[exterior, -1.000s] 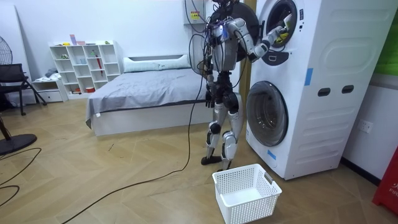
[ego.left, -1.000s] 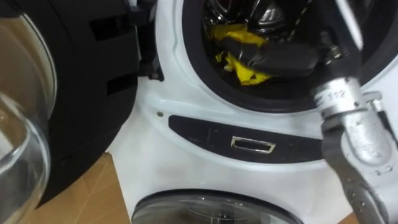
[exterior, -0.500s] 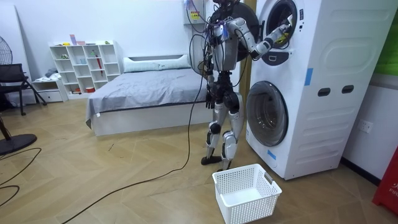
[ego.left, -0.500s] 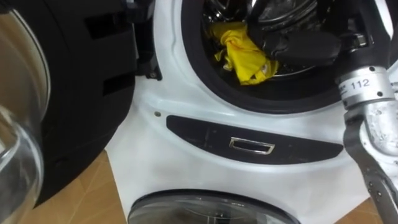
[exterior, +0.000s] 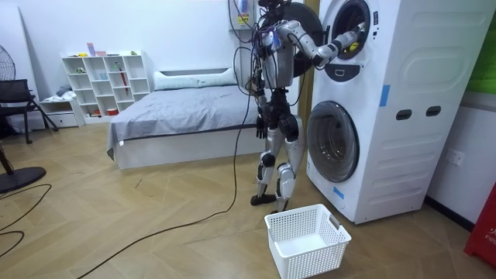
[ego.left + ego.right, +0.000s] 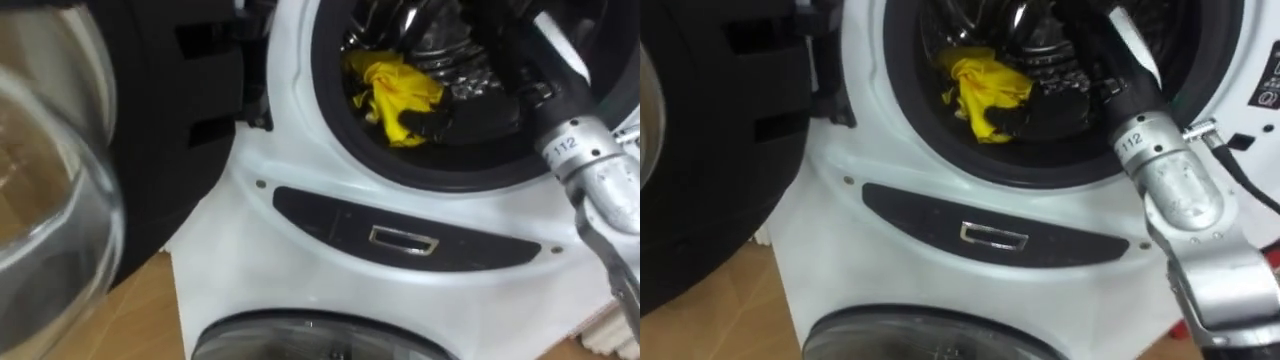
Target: Pick clothes from washing machine
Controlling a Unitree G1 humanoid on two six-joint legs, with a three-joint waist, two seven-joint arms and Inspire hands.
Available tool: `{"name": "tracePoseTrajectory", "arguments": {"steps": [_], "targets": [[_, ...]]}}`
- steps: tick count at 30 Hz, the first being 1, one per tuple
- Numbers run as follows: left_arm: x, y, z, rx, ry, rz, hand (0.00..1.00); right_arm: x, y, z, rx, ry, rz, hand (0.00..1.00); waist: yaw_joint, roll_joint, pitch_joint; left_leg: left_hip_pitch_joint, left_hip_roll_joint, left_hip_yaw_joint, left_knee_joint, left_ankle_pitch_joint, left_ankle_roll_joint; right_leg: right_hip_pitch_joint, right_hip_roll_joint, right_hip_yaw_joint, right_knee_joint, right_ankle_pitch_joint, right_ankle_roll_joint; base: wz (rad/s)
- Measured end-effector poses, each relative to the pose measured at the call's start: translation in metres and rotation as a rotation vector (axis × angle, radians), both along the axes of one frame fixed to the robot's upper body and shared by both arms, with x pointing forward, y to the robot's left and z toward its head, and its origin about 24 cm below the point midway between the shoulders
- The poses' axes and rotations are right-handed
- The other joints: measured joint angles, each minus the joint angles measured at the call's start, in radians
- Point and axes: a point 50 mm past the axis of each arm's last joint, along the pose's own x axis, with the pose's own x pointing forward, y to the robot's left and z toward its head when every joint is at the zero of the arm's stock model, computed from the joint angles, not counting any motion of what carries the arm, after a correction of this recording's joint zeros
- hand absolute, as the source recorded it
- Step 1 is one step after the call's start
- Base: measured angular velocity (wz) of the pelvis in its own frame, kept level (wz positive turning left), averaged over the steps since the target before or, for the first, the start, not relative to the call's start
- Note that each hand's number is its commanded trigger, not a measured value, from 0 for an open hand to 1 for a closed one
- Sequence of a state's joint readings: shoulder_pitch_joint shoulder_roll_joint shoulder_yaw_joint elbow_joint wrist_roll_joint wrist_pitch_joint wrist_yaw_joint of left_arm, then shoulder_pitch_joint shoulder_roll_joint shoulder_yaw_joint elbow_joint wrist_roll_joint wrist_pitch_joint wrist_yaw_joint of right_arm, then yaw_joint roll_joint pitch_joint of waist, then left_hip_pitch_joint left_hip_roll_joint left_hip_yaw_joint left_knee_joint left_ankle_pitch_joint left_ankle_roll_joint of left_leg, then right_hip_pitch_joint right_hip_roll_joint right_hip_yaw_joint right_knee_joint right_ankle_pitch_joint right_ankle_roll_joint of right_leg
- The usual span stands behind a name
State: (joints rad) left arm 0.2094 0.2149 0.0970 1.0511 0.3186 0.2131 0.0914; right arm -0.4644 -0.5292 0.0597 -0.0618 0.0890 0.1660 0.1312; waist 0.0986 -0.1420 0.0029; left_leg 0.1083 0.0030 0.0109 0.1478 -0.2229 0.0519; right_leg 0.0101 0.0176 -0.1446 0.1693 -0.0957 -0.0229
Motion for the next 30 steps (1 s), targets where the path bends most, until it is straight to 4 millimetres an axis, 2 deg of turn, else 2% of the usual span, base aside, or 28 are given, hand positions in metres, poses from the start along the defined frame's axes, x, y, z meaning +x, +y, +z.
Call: {"name": "tracePoseTrajectory", "arguments": {"steps": [11, 20, 21, 22, 23, 27, 30], "targets": [[-0.003, 0.004, 0.001, 0.013, 0.016, -0.001, 0.0, 0.011, -0.014, -0.016, -0.142, 0.142, 0.008, 0.0, 0.035, -0.016, -0.002, 0.006, 0.0, -0.015, 0.004, 0.0, -0.001, 0.012, 0.001, -0.012, -0.001, 0.0, 0.0, 0.03], [-0.008, 0.005, 0.001, -0.001, 0.043, 0.005, 0.0, 0.014, -0.017, -0.018, -0.184, 0.2, 0.047, 0.0, 0.05, -0.017, -0.0007, 0.008, 0.0, -0.016, 0.005, 0.0, -0.001, 0.014, 0.001, -0.012, -0.001, 0.0, 0.0, 0.0], [-0.008, 0.005, 0.001, -0.002, 0.044, 0.005, 0.0, 0.014, -0.017, -0.018, -0.19, 0.202, 0.05, 0.16, 0.05, -0.017, -0.0006, 0.008, 0.0, -0.016, 0.005, 0.0, -0.001, 0.014, 0.001, -0.012, -0.001, 0.0, 0.0, 0.0], [-0.007, 0.006, 0.001, -0.004, 0.044, 0.005, 0.0, 0.013, -0.017, -0.018, -0.2, 0.206, 0.057, 0.66, 0.051, -0.017, -0.0005, 0.008, 0.0, -0.015, 0.005, 0.0, -0.001, 0.014, 0.001, -0.012, -0.001, 0.0, 0.0, 0.0], [-0.007, 0.007, 0.001, -0.009, 0.045, 0.004, 0.0, 0.013, -0.016, -0.018, -0.209, 0.206, 0.063, 1.0, 0.051, -0.017, -0.0005, 0.008, 0.0, -0.016, 0.005, -0.001, -0.001, 0.014, 0.001, -0.012, -0.001, 0.0, 0.0, 0.0], [-0.002, 0.012, 0.003, -0.007, 0.038, -0.001, 0.0, 0.014, -0.016, -0.018, -0.22, 0.215, 0.073, 1.0, 0.05, -0.02, 0.0011, 0.008, 0.0, -0.016, 0.004, -0.001, -0.001, 0.014, 0.002, -0.013, -0.001, 0.0, 0.0, 0.0], [0.001, 0.019, 0.006, 0.015, 0.042, 0.002, 0.0, 0.015, -0.014, -0.019, -0.234, 0.232, 0.079, 1.0, 0.05, -0.032, 0.0076, 0.007, 0.001, -0.017, 0.004, -0.001, -0.002, 0.014, 0.002, -0.014, -0.001, 0.0, 0.0, 0.0]]}}
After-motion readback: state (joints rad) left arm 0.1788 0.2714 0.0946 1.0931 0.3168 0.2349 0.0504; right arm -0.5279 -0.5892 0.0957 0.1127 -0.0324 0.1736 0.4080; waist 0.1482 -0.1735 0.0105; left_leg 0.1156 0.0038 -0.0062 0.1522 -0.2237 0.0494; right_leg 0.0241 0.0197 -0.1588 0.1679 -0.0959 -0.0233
